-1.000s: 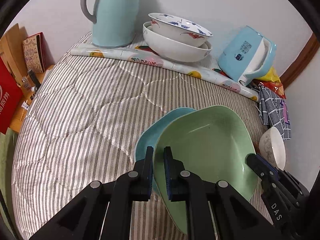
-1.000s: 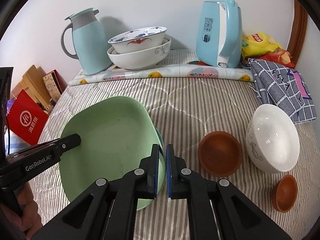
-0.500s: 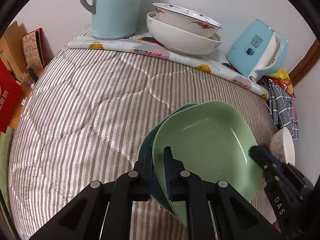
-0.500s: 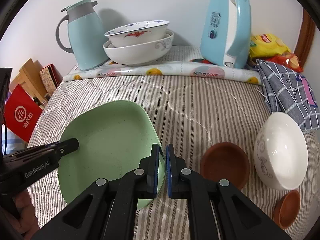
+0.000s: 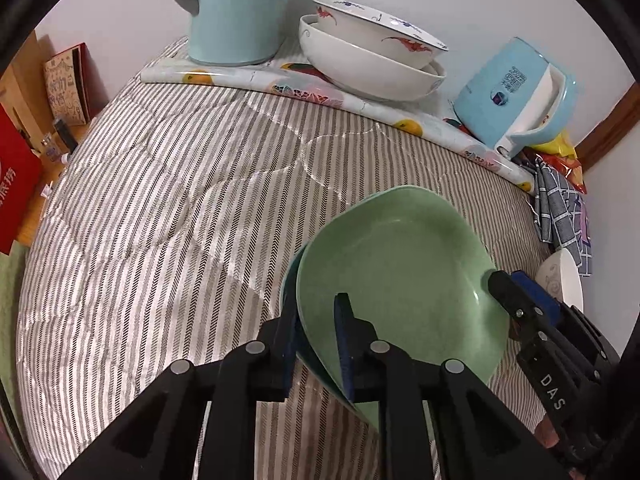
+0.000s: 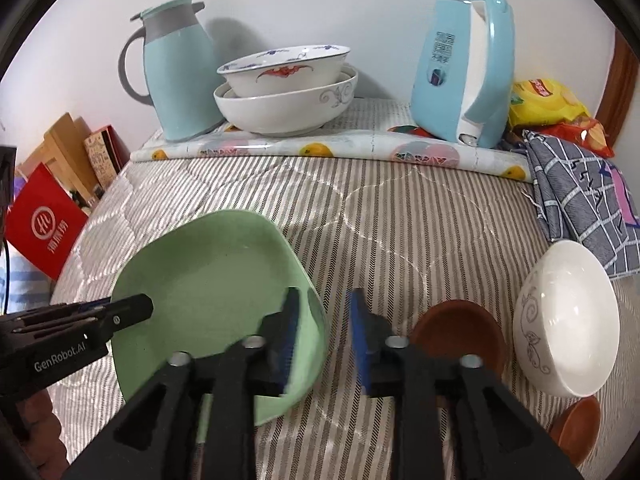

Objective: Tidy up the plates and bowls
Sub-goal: 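Open both grippers to release the light-green plate onto the stack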

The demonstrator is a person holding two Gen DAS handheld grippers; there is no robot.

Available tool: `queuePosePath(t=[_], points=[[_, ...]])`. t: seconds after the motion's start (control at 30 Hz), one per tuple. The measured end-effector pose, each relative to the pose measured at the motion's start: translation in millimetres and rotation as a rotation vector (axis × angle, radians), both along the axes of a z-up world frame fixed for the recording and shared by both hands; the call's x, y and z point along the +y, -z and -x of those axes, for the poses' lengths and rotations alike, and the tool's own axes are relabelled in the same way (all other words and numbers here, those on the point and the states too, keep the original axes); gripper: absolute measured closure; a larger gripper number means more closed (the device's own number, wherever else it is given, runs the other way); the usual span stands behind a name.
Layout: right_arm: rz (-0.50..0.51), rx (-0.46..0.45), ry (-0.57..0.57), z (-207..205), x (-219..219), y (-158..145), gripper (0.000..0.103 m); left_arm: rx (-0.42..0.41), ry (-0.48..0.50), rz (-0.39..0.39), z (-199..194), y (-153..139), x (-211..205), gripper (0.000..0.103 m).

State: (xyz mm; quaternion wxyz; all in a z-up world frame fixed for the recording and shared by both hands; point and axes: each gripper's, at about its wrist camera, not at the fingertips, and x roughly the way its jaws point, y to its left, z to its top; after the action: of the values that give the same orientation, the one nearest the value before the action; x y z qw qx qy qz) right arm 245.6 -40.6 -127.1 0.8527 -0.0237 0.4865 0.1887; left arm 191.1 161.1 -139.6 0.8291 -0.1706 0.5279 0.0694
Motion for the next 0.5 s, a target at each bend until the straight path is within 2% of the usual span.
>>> queuePosePath(t=[0.17,0.43,0.5], points=[[-0.010,-0.019,0.033,8,-14,-11,0.072,-0.013,-0.003,-0.044,9,-12,-8,0.072],[-0.022,-0.062,0.072,29,-46,-35,0.072,-0.049,0.005,-0.061,24,-32,-20,0.071],[-0.028,-0.075,0.085,35,-57,-41,0.069,-0.061,0.012,-0.065,27,-37,-26,0.071]])
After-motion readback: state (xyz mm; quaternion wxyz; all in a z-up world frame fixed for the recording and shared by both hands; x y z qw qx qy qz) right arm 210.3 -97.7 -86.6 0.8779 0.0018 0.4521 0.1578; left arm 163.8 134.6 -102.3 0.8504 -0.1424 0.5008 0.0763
